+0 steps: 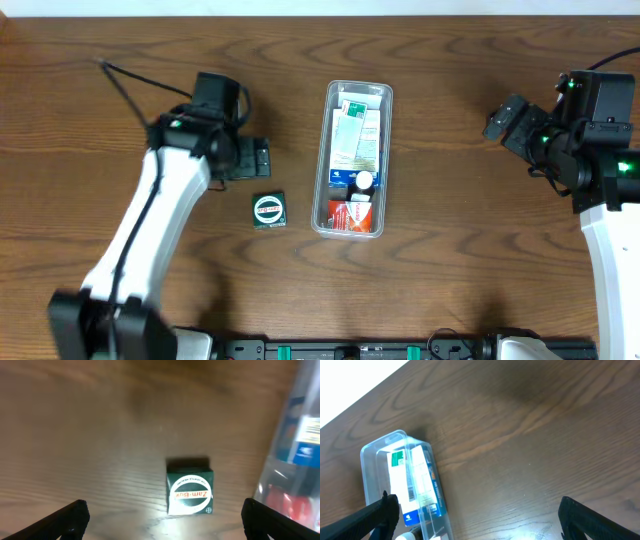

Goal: Pack container
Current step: 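Grasp the green Zam-Buk tin with the left gripper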

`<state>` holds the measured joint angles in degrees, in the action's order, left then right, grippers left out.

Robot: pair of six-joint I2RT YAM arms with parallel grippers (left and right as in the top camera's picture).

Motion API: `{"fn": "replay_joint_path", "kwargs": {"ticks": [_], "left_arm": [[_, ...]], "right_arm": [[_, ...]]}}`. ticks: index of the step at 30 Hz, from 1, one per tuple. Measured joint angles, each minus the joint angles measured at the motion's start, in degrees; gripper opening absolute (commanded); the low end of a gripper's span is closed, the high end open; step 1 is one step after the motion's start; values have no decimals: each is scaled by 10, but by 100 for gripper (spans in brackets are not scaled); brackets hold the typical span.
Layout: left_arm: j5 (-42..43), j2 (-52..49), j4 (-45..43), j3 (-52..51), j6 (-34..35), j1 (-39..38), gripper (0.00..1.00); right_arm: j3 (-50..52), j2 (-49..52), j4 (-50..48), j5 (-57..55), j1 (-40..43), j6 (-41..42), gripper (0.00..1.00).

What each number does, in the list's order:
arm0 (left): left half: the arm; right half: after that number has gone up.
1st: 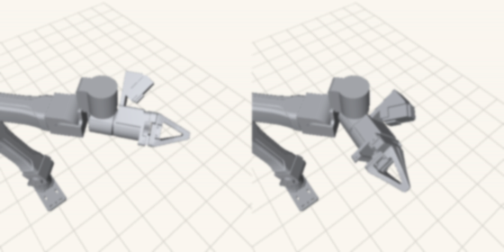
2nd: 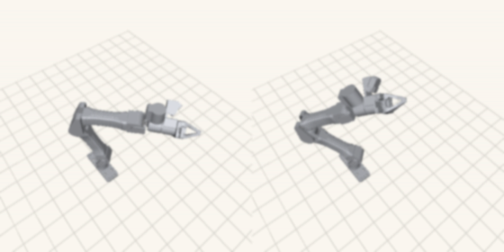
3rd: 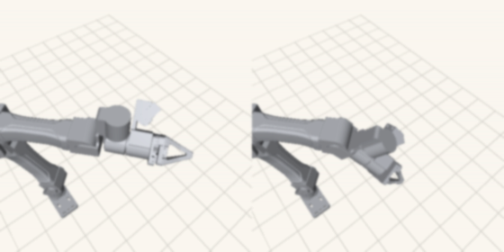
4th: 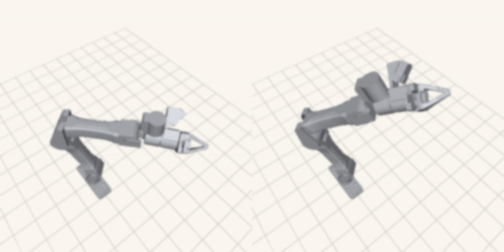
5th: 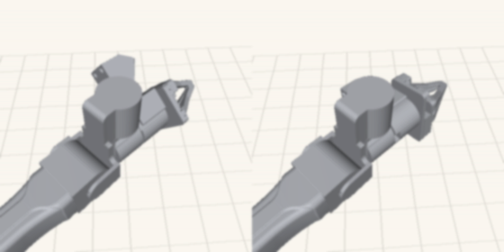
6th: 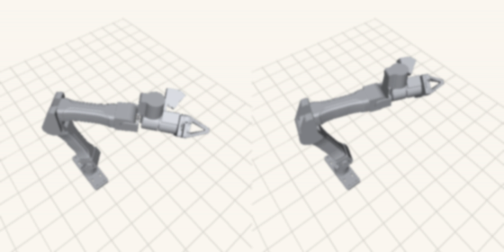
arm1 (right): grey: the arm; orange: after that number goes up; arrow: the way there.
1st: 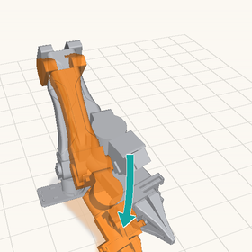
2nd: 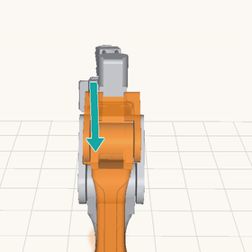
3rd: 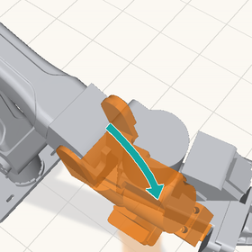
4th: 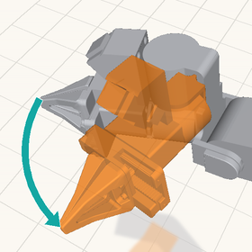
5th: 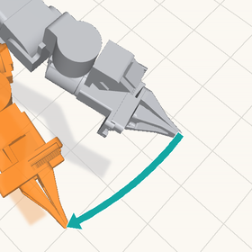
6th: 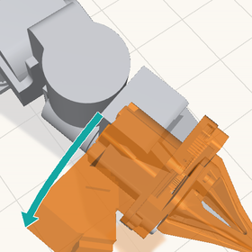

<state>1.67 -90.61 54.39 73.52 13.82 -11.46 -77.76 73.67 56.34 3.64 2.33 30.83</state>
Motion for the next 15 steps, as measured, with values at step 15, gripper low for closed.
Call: {"fn": "replay_joint_path", "kwargs": {"ticks": [15], "left_arm": [[50, -183, -45, -31, 65, -24, 98]], "right_arm": [[0, 0, 0, 0, 0, 0, 99]]}}
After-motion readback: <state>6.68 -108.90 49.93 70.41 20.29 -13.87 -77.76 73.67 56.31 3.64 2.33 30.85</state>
